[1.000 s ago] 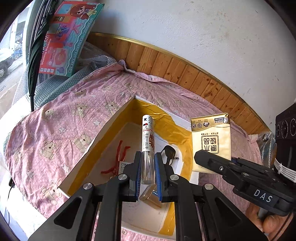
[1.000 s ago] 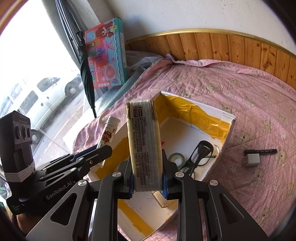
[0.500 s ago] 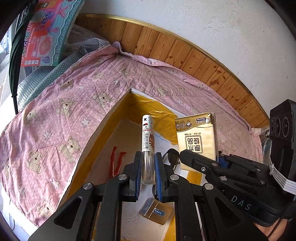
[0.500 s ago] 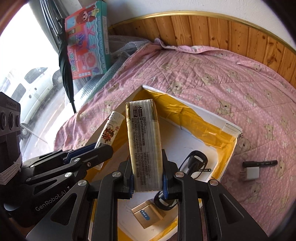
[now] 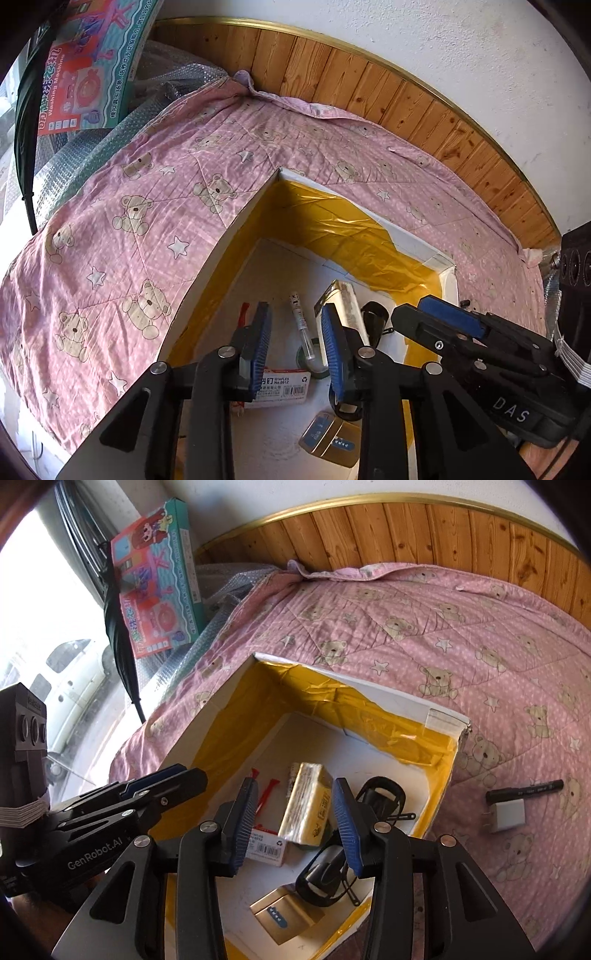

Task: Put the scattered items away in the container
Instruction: 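Open the left tool to drop the bottle while the right tool releases the tissue pack, then withdraw both tools from the box toward the charger and marker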

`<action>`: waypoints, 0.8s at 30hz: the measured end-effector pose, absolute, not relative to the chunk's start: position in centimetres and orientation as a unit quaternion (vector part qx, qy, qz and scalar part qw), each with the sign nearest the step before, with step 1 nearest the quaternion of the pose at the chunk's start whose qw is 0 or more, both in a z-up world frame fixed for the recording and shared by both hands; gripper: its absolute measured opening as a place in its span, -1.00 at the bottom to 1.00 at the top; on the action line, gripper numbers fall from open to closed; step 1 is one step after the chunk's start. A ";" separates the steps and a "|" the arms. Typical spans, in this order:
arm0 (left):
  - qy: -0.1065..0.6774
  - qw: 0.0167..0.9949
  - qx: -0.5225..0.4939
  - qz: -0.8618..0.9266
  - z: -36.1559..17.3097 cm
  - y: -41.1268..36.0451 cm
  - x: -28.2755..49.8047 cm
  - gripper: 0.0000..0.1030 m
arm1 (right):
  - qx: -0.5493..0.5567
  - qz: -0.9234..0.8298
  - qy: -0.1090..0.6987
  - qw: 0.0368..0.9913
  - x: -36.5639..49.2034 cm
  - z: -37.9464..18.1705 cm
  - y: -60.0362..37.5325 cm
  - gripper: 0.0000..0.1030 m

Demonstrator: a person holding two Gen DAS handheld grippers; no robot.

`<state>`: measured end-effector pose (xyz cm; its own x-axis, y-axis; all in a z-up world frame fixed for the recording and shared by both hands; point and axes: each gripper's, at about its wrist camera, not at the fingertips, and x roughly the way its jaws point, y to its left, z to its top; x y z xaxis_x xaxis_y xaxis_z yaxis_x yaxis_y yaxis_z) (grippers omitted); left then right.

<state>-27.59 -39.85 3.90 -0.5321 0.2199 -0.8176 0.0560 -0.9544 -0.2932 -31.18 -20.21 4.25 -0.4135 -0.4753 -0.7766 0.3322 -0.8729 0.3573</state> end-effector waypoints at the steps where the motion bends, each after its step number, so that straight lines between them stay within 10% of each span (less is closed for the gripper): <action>1: -0.148 0.051 -0.480 0.863 4.0 -39.8 -27.1 -0.42 | 0.484 -0.837 -0.080 0.243 -30.8 4.4 -20.0 -0.13; 24: -0.154 0.073 -0.455 0.874 7.4 -36.3 -14.1 -0.24 | 0.458 -0.827 -0.125 0.299 -18.4 5.6 -15.9 -0.13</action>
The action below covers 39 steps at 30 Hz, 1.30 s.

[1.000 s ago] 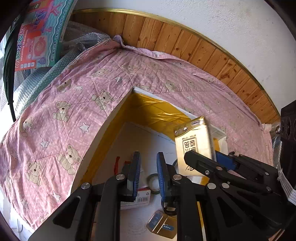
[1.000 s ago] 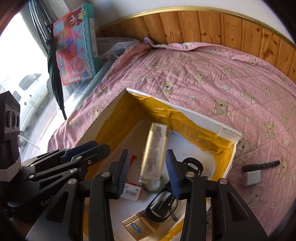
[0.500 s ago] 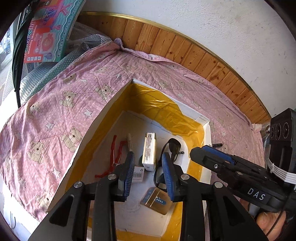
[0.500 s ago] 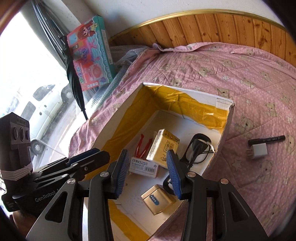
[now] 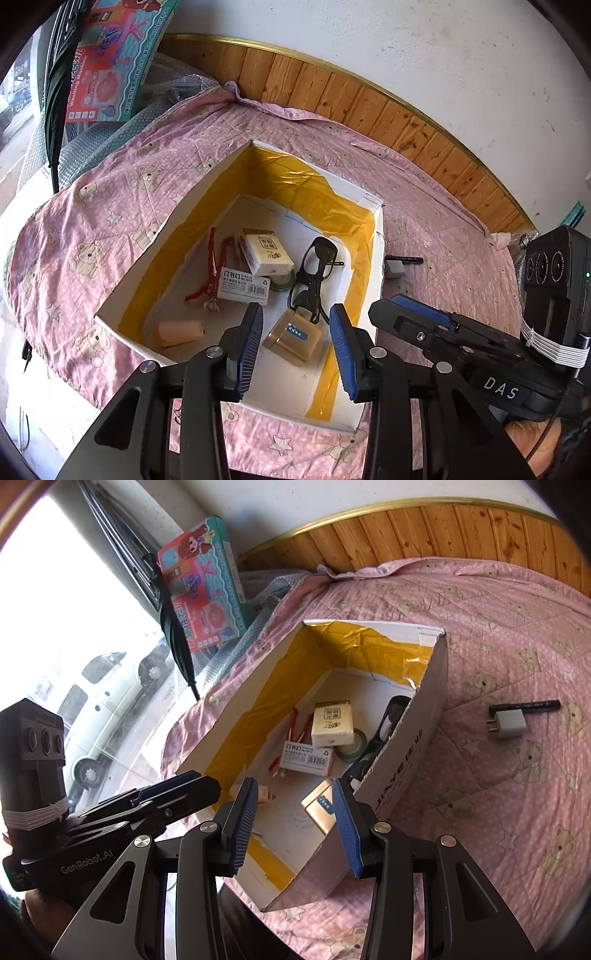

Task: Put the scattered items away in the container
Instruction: 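Withdraw both tools from the box toward the charger and marker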

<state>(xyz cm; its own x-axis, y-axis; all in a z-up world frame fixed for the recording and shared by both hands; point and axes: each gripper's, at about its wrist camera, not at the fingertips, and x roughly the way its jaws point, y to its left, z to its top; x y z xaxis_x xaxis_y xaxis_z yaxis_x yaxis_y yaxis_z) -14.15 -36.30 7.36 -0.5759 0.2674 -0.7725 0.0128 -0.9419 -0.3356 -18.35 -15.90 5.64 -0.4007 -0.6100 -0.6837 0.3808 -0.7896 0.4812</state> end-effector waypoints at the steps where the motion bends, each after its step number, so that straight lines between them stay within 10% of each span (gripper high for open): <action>1: -0.154 0.074 -0.455 0.874 7.4 -36.0 -13.8 -0.23 | 0.457 -0.827 -0.128 0.300 -18.0 5.7 -15.6 -0.13; 39: -0.048 0.152 -0.478 0.864 5.8 -17.9 -11.6 -0.13 | 0.449 -0.837 -0.220 0.222 -16.4 1.0 2.2 -0.13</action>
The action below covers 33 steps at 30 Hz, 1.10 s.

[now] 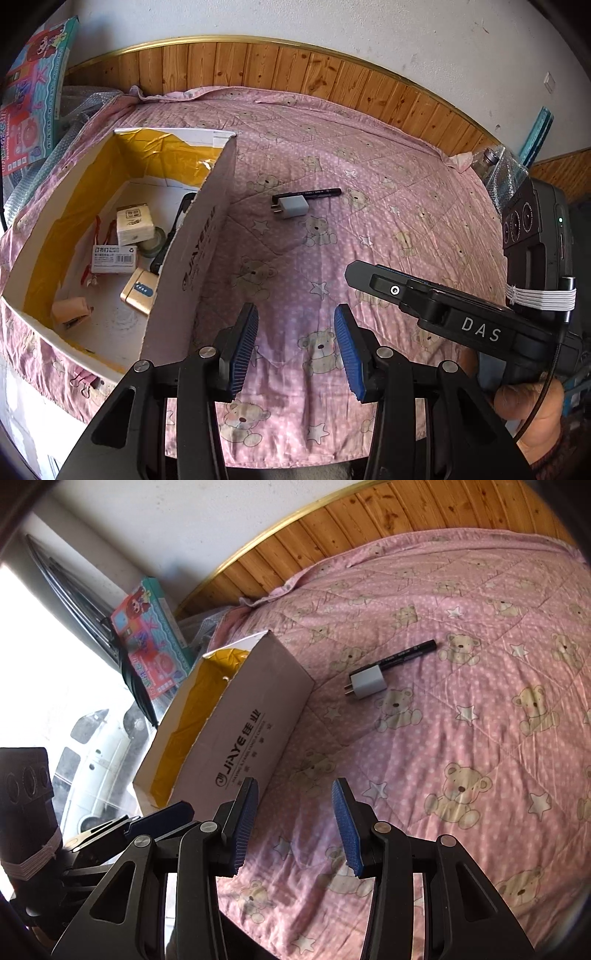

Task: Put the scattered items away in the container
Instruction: 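Withdraw both tools from the box toward the charger and marker, then grasp the white charger with the left tool while the right tool grasps the black marker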

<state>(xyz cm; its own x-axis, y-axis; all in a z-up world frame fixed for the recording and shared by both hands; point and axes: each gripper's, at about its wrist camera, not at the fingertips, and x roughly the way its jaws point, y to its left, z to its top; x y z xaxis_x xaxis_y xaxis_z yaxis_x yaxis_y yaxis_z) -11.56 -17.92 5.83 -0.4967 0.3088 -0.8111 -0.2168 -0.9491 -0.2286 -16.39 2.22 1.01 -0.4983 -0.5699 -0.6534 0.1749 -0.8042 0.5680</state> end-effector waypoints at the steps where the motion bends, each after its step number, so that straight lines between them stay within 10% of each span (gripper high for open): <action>1: -0.048 0.154 -0.481 0.862 5.5 -17.5 -12.1 -0.13 | 0.450 -0.837 -0.220 0.219 -16.9 0.9 2.6 -0.13; 25: -0.120 0.112 -0.530 0.832 -3.7 -11.1 -29.3 0.02 | 0.486 -0.855 -0.065 0.169 -36.0 -4.1 6.7 -0.13; 33: -0.084 0.073 -0.527 0.843 -6.9 -10.5 -32.4 -0.02 | 0.494 -0.816 0.062 0.295 -38.7 -7.1 3.3 -0.12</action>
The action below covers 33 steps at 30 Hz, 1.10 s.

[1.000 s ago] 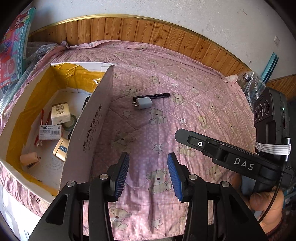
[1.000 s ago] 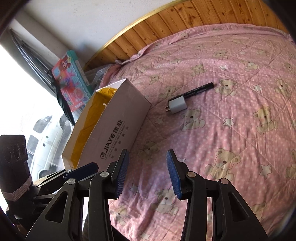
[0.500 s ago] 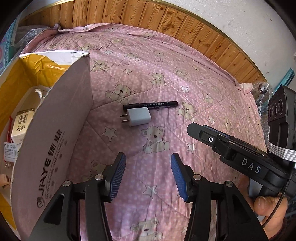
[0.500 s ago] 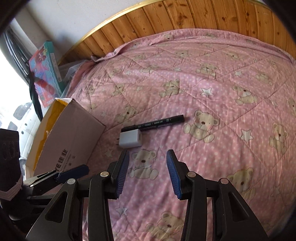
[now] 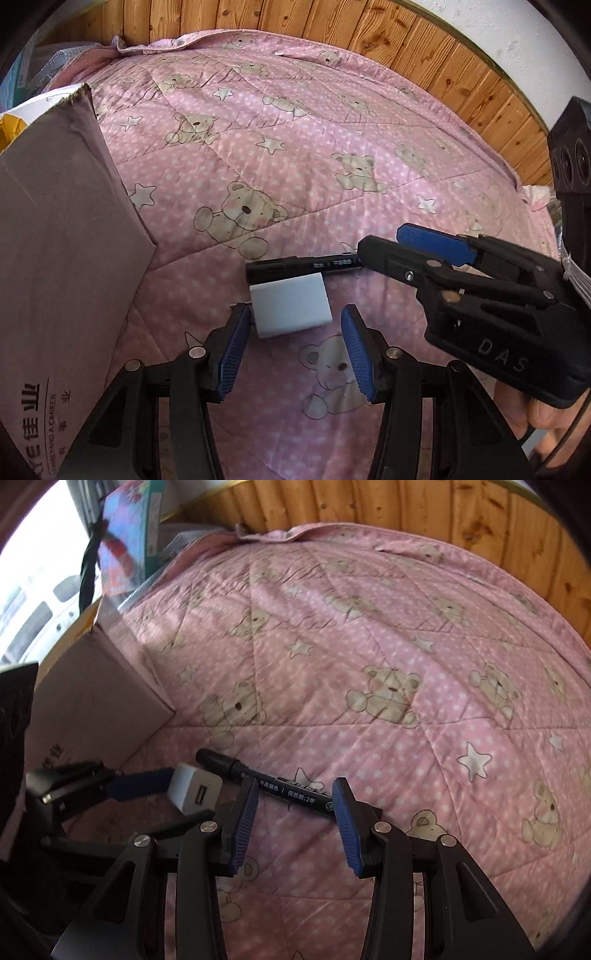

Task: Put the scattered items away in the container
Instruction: 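Grasp the white charger with the left tool while the right tool grasps the black marker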

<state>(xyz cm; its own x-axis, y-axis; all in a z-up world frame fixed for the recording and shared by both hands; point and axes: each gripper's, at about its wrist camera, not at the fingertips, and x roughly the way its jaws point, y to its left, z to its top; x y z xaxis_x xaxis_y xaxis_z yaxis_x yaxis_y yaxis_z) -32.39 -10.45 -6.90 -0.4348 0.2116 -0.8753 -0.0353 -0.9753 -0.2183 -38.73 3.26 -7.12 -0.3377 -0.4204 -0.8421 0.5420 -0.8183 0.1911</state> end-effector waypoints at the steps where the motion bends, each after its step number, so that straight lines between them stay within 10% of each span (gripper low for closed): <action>1: -0.087 0.074 -0.522 0.845 -7.1 -11.0 -32.2 -0.02 | 0.499 -0.806 0.068 0.309 -38.6 -7.1 3.4 -0.16; 14: -0.129 0.111 -0.514 0.841 -7.6 -13.4 -30.8 -0.07 | 0.469 -0.766 0.268 0.348 -36.4 -7.2 -0.2 -0.20; 17: -0.118 0.115 -0.504 0.848 -7.5 -13.3 -30.8 -0.08 | 0.479 -0.765 0.252 0.350 -37.0 -6.9 0.1 -0.83; 19: -0.117 0.119 -0.496 0.852 -7.3 -13.6 -30.4 -0.09 | 0.491 -0.761 0.240 0.349 -37.2 -6.7 0.7 -0.90; 25: -0.135 0.140 -0.491 0.849 -6.1 -14.6 -28.9 -0.09 | 0.488 -0.757 0.240 0.363 -36.5 -6.2 1.2 -0.84; 28: -0.138 0.150 -0.494 0.846 -5.7 -14.6 -27.9 -0.09 | 0.466 -0.751 0.275 0.379 -36.6 -5.8 -0.4 -0.29; 33: -0.139 0.159 -0.497 0.841 -5.4 -14.1 -26.9 -0.09 | 0.482 -0.703 0.334 0.403 -37.8 -8.4 -2.4 -0.42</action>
<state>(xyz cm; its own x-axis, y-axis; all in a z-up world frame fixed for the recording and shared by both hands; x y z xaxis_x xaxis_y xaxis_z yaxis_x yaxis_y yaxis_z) -26.93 -14.06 -5.41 -0.4547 0.4057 -0.7928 -0.1289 -0.9108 -0.3922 -37.77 -2.39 -8.35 -0.2115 -0.2448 -0.9462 0.8877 -0.4532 -0.0811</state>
